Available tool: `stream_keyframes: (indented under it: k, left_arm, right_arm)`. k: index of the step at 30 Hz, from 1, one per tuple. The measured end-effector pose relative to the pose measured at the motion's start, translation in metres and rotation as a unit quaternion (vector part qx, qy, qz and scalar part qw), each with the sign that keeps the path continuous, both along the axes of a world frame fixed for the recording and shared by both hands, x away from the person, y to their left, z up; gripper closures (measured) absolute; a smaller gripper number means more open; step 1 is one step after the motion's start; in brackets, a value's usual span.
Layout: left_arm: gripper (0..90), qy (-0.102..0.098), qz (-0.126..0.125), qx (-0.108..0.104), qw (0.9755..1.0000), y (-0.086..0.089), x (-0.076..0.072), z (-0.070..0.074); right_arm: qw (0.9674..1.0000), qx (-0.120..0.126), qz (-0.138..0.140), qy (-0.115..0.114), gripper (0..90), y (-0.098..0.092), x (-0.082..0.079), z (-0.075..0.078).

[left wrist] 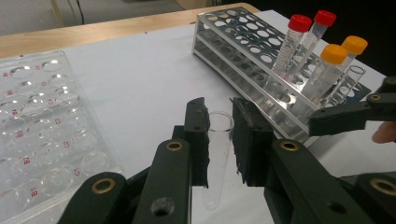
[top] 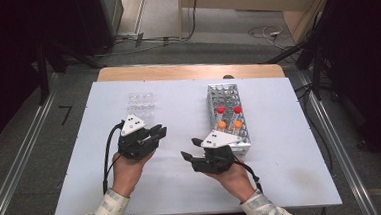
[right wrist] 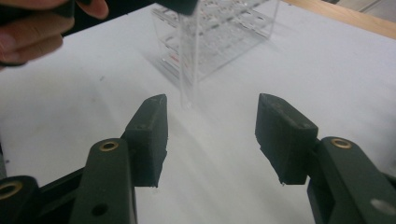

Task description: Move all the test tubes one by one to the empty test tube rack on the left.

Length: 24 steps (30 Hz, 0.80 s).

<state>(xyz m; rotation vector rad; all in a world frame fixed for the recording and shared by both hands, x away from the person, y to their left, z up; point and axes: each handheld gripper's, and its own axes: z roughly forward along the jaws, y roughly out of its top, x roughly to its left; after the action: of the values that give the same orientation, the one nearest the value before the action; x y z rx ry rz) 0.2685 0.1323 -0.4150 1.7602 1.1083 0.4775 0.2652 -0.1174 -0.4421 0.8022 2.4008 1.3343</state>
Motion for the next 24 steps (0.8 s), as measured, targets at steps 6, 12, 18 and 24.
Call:
stream_keyframes:
  k: [6, 12, 18, 24]
  left_arm:
    - [77.0, 0.005, 0.000, -0.001, 1.0000, -0.003, 0.003, -0.001]
    - [77.1, 0.005, -0.002, -0.003, 1.0000, -0.008, 0.005, 0.000]
    - [77.1, 0.013, -0.002, -0.007, 0.9999, -0.009, 0.010, -0.003]
    - [77.0, 0.015, -0.001, -0.010, 0.9998, -0.008, 0.015, 0.000]
  right_arm:
    - [0.9997, 0.015, -0.017, 0.010, 40.6, -0.026, -0.007, -0.006]
    - [0.9993, 0.021, -0.028, 0.010, 40.6, -0.043, -0.011, -0.008]
    - [0.9990, 0.022, -0.037, 0.010, 39.9, -0.048, -0.010, -0.010]
    - [0.9989, 0.019, -0.042, 0.013, 39.5, -0.050, -0.008, -0.013]
